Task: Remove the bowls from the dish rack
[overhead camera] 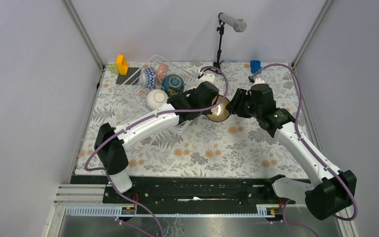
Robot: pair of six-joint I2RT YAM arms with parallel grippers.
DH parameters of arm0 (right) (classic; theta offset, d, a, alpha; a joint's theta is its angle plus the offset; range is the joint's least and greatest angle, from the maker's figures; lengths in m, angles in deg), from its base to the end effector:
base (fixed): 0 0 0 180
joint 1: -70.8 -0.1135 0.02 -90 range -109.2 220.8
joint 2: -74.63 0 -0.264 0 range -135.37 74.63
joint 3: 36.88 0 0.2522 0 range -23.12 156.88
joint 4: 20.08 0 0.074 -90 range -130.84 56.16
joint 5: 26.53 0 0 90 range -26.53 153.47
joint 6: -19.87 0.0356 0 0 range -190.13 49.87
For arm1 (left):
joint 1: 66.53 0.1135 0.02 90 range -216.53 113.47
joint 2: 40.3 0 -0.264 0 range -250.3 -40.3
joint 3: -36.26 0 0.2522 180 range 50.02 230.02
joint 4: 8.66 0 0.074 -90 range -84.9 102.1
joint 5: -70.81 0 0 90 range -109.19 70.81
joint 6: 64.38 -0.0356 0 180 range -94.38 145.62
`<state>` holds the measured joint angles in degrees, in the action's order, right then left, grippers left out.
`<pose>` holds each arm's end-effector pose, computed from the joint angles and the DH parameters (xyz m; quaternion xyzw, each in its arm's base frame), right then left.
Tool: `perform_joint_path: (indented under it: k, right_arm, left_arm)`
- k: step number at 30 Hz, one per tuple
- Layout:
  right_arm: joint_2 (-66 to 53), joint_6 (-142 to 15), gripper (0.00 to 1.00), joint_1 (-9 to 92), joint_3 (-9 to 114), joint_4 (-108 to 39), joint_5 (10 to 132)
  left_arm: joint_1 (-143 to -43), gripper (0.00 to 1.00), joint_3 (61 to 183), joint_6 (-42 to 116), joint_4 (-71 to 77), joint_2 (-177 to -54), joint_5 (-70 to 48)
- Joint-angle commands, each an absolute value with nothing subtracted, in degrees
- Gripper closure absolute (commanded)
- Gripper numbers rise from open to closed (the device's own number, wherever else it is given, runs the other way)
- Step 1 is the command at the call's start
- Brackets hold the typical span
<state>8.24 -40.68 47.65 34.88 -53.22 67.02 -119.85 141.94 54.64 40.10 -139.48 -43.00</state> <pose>0.2403 0.1051 0.3280 0.0310 0.8553 0.2526 0.4513 0.2454 -0.3054 0.3310 0.1067 0.8923 -0.1187 0.4222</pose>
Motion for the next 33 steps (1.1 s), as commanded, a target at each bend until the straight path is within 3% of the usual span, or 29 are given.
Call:
perform_joint_path:
  k: [1, 7, 19, 21, 23, 28, 33]
  right_arm:
    - [7.7, -42.3, 0.49, 47.0, 36.2, -55.3, 63.9]
    - [7.1, -42.7, 0.71, 46.8, 36.2, -55.9, 60.1]
    - [3.8, -42.4, 0.72, 46.8, 36.0, -56.3, 58.7]
    - [3.5, -42.4, 0.83, 46.9, 35.9, -56.4, 58.4]
    - [3.0, -42.5, 0.86, 46.8, 36.0, -56.6, 58.0]
    - [1.5, -42.7, 0.98, 46.9, 36.7, -57.3, 55.7]
    - [-1.8, -42.0, 1.00, 46.9, 39.1, -59.4, 51.4]
  left_arm:
    - [-120.4, 1.00, 146.0, 56.2, 33.7, -138.5, -43.7]
    - [-120.4, 1.00, 146.8, 56.4, 33.1, -139.6, -41.5]
    - [-120.4, 0.95, 144.8, 55.7, 29.4, -138.8, -36.6]
    - [-120.4, 0.94, 144.6, 55.7, 29.0, -138.8, -36.1]
    - [-120.4, 0.92, 144.5, 55.7, 28.9, -138.9, -36.0]
    - [-120.5, 0.69, 144.5, 55.7, 28.6, -138.6, -35.1]
    - [-120.4, 0.47, 142.4, 55.4, 27.2, -136.5, -35.0]
